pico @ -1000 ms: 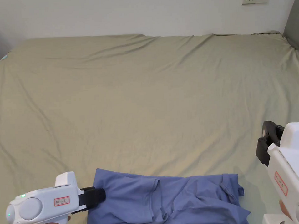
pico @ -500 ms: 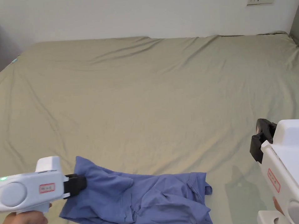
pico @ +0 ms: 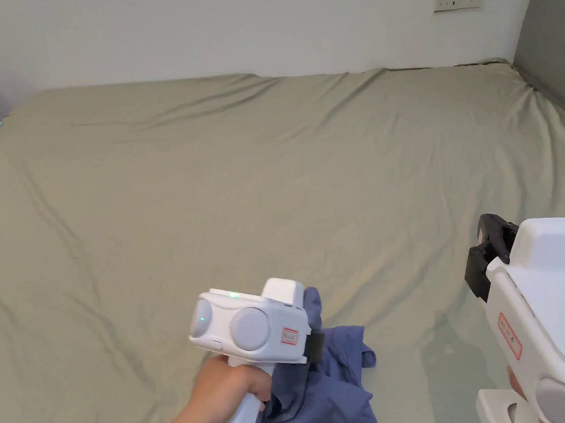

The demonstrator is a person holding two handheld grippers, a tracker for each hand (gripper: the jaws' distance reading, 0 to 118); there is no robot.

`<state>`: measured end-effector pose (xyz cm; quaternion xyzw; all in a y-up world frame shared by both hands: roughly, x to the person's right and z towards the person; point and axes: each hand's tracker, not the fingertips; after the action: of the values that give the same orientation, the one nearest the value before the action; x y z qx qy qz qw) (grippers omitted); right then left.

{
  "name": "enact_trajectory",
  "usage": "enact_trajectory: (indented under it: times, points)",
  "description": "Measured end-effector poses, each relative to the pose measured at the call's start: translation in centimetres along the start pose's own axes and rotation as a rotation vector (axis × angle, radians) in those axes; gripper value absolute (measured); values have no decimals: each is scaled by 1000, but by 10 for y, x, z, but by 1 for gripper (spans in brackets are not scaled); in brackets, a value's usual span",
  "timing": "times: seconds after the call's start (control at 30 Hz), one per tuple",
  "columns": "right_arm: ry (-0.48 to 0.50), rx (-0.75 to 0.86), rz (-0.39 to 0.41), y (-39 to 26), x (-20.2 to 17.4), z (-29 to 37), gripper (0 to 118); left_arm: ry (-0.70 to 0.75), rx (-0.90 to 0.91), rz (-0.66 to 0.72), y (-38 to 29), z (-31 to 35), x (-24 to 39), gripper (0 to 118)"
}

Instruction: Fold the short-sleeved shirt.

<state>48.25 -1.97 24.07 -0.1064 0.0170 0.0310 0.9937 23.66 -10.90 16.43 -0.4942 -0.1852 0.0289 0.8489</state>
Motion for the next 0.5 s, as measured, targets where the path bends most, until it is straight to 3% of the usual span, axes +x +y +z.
enact_trajectory:
  times: [0.07, 0.13, 0.2, 0.27, 0.4, 0.5]
  points:
    - [-12, 0, 1, -1, 5, 2, 2, 6, -34, -6, -2, -19, 8, 8]
    - [-24, -2, 1, -2, 10, 3, 2, 16, -41, 2, -4, -32, 15, 25]
    - [-36, -8, -2, -4, 15, 4, 2, -49, -43, -3, -6, -35, 22, 77]
    - [-45, -14, -8, -5, 20, 4, 2, -85, -36, -11, -6, -34, 30, 111]
    - [-57, -17, -10, -6, 24, 6, 2, -108, 74, -22, -5, -8, 31, 110]
    - [-63, -12, -9, -4, 24, 8, 2, -69, 256, 1, -7, 23, 20, 106]
